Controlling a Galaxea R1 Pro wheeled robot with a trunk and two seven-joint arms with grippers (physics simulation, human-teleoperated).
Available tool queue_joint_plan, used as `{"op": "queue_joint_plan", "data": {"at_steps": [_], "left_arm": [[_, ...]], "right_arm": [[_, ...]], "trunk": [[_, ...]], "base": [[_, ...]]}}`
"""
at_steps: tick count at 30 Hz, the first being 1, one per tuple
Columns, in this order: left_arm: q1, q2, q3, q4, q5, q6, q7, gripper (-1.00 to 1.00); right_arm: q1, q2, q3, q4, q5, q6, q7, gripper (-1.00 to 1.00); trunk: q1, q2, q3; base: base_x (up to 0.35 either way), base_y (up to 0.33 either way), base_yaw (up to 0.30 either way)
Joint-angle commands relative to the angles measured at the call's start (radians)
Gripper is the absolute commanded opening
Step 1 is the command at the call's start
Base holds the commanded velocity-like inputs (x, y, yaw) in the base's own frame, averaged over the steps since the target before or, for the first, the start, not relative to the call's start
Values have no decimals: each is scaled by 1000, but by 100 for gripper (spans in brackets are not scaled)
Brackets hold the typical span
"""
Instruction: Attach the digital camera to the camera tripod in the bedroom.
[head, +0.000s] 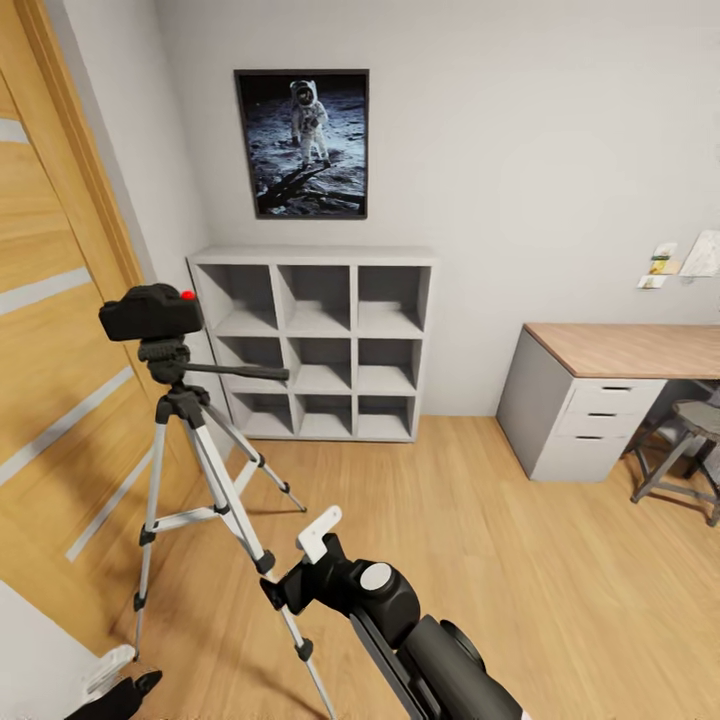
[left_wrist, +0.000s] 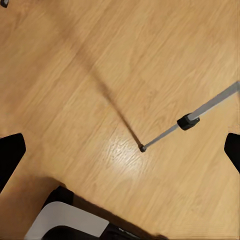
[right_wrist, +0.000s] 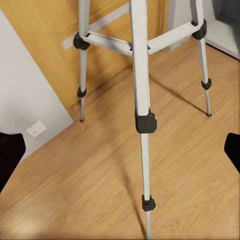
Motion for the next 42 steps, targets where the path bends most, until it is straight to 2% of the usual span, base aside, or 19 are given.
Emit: {"op": "queue_joint_plan", "data": {"at_steps": [1, 5, 9, 10, 11, 12, 13, 14, 17, 19, 21, 22, 24, 26, 27, 31, 35, 37, 42], "left_arm": [[-3, -10, -9, 6, 3, -8, 3, 100], [9, -83, -24, 86, -1, 8, 1, 100], [32, -195, -51, 238, -3, 72, -2, 100], [54, -261, -59, 341, -3, 122, -5, 100], [64, -292, -62, 392, -2, 145, -6, 100], [64, -292, -62, 392, -2, 145, -6, 100], [82, -353, -66, 491, -3, 185, -7, 100], [89, -381, -68, 537, -4, 202, -6, 100], [106, -455, -71, 648, -6, 238, -2, 100], [124, -490, -72, 694, -6, 252, -1, 100], [148, -514, -73, 723, -6, 259, 0, 100], [176, -530, -73, 742, -5, 261, 1, 100], [207, -540, -72, 754, -2, 262, 1, 100], [238, -549, -70, 761, -1, 264, 1, 100], [238, -549, -70, 761, -1, 264, 1, 100], [290, -577, -70, 770, -4, 267, 1, 100], [313, -588, -71, 773, -5, 267, 1, 100], [336, -598, -71, 776, -6, 267, 1, 100], [351, -603, -71, 779, -5, 266, 2, 100]], "right_arm": [[-1, 0, -1, 1, -6, 6, -1, 100], [4, -3, -8, 20, -8, 14, -3, 100], [24, -7, -19, 97, -11, 40, -6, 100], [30, -19, -43, 178, -12, 45, -21, 100], [33, -25, -58, 224, -13, 46, -33, 100], [33, -25, -58, 224, -13, 46, -33, 100], [36, -33, -98, 323, -15, 41, -62, 100], [37, -36, -123, 375, -15, 34, -76, 100], [39, -44, -210, 526, -17, -6, -104, 100], [40, -53, -268, 619, -16, -39, -115, 100], [41, -67, -315, 711, -16, -74, -123, 100], [41, -87, -346, 802, -16, -119, -128, 100], [41, -111, -365, 888, -15, -179, -131, 100], [42, -133, -377, 966, -13, -250, -133, 100], [42, -133, -377, 966, -13, -250, -133, 100], [61, -184, -387, 1117, -10, -399, -134, 100], [88, -208, -390, 1174, -9, -460, -134, 100], [156, -230, -392, 1223, -9, -519, -135, 100], [269, -237, -393, 1257, -7, -563, -135, 100]], "trunk": [[1, -2, -2], [1, -2, -2], [1, -2, -2], [1, -2, -2], [1, -2, -2], [1, -2, -2], [1, -2, -2], [1, -2, -2], [1, -2, -2], [1, -2, -2], [1, -2, -2], [1, -2, -2], [1, -2, -2], [1, -2, -2], [1, -2, -2], [1, -2, -2], [1, -2, -2], [1, -2, -2], [1, -2, -2]], "base": [[-64, -108, 0], [-38, -64, 0], [-15, -26, 0], [-7, -12, 0], [-5, -9, 0], [-5, -9, 0], [-3, -6, 0], [-3, -5, 0], [-2, -3, 0], [-1, -2, 0], [0, -1, 0], [0, 0, 0], [0, 0, 0], [0, 0, 0], [0, 0, 0], [0, 0, 0], [0, 0, 0], [0, 0, 0], [0, 0, 0]]}}
